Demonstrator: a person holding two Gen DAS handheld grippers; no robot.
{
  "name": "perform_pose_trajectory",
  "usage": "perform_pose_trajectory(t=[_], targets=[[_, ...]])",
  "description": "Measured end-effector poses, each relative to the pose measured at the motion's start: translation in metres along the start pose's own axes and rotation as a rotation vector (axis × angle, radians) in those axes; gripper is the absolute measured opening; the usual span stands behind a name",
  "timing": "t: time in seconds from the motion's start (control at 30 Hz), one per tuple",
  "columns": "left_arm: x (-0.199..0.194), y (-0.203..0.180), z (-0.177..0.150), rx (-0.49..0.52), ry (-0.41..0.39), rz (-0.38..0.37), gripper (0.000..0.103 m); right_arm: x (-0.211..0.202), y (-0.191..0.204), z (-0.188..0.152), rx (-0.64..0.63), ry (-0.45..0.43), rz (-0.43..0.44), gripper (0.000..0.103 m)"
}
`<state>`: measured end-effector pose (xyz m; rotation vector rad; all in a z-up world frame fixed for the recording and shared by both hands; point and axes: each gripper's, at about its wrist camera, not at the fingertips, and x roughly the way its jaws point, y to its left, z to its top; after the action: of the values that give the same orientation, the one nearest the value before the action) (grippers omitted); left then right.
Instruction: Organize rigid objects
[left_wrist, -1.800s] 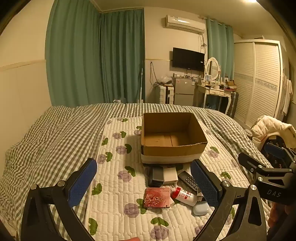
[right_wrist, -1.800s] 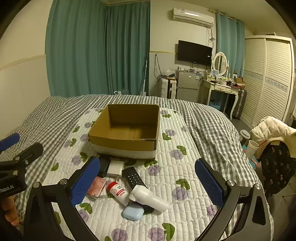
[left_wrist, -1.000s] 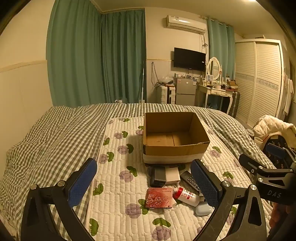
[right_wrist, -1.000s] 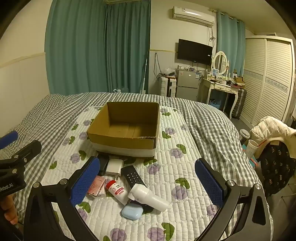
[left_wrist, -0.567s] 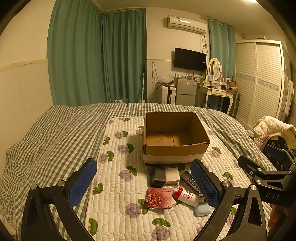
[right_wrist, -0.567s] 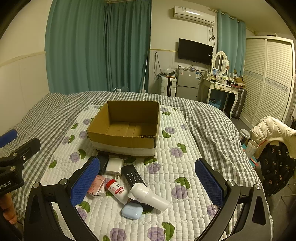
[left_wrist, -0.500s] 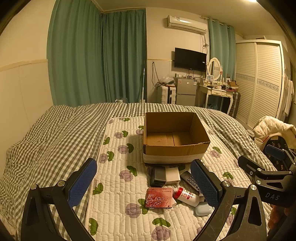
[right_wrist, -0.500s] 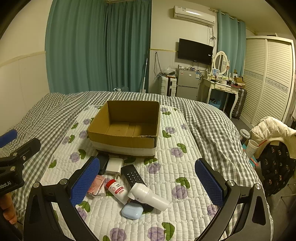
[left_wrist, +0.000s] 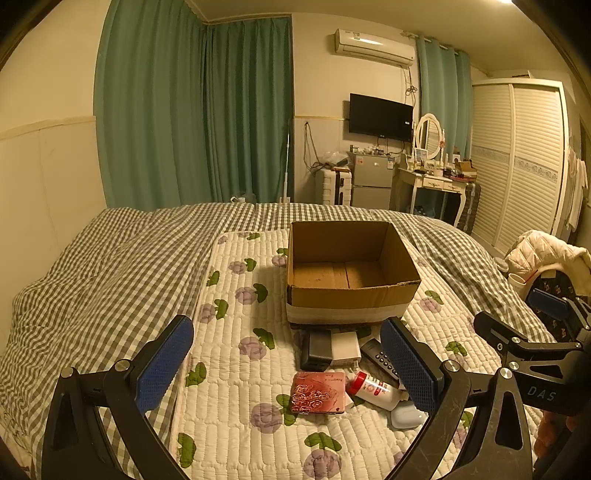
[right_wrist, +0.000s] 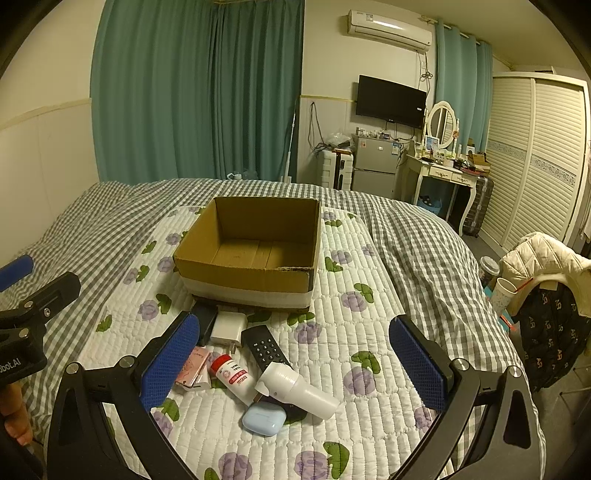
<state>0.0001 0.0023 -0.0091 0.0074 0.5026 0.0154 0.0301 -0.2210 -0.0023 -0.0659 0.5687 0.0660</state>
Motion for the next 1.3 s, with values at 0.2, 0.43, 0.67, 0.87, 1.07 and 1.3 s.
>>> perform_pose_trajectory(t=[0.2,0.43,0.67,0.87,1.07,1.3], targets=[[0.000,0.000,-0.001,-0.001,0.001,0.000,0.102,0.003,-0.002,-0.004,-0.002,0.002,-0.001,0.103],[0.000,0.000,-0.002,-0.002,0.002,0.001,0.102,0.004,-0.001,-0.005,-0.002,0.004,-0.001,0.103],[0.000,0.000,-0.002,-0.002,0.003,0.001,0.102,0.005,-0.001,-0.006,-0.005,0.005,-0.002,0.103],[0.000,0.000,-0.003,-0.002,0.004,0.000,0.102,0.004,-0.001,-0.004,-0.004,0.006,-0.002,0.103],[0.000,0.000,-0.003,-0.001,0.003,0.001,0.102,0.006,0.000,-0.007,-0.004,0.004,0.000,0.103],[0.005,-0.001,-0.008,-0.002,0.019,0.006,0.102,0.011,0.000,-0.014,-0.003,0.022,-0.008,0.103]])
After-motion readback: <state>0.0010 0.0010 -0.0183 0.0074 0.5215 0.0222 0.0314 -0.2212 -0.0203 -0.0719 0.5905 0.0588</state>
